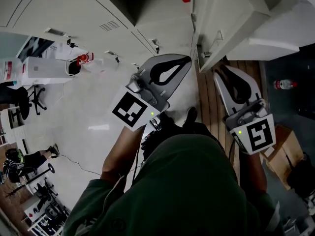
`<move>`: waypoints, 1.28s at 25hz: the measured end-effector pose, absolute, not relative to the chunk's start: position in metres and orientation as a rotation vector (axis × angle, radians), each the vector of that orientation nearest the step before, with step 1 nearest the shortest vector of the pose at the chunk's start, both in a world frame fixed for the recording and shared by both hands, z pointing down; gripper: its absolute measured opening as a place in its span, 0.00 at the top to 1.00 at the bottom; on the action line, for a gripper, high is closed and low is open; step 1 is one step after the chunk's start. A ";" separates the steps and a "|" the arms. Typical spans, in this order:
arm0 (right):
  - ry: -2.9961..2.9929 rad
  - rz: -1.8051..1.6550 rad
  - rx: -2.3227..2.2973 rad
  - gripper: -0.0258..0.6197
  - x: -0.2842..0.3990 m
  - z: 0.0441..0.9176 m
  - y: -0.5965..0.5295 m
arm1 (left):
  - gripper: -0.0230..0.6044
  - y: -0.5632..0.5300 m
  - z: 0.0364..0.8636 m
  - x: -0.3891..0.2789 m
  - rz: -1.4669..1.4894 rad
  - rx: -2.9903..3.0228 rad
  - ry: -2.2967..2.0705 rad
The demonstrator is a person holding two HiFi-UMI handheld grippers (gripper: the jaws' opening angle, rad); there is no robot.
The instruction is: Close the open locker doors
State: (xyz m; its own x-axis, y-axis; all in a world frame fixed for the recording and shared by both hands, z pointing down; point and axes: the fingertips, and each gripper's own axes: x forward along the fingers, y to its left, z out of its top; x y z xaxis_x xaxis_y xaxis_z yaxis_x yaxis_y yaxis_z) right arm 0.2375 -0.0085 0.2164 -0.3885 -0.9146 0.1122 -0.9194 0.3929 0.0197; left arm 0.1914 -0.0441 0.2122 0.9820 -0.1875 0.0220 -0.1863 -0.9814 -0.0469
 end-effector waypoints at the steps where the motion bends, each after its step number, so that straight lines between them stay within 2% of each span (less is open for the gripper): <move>1: -2.538 0.063 1.664 0.90 0.239 0.216 -0.009 | 0.96 -0.044 0.213 0.192 -0.044 -3.084 0.294; 32: -2.587 0.014 1.543 0.90 0.226 0.222 -0.032 | 0.96 -0.053 0.218 0.180 -0.047 -3.088 0.347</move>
State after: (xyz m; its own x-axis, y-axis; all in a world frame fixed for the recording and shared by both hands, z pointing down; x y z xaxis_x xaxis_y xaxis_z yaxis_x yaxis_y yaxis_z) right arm 0.2257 -0.0319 0.2220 -0.4692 -0.8755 0.1155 -0.8767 0.4775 0.0583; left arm 0.1804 -0.0526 0.2176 0.9746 -0.2224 0.0265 -0.2214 -0.9745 -0.0365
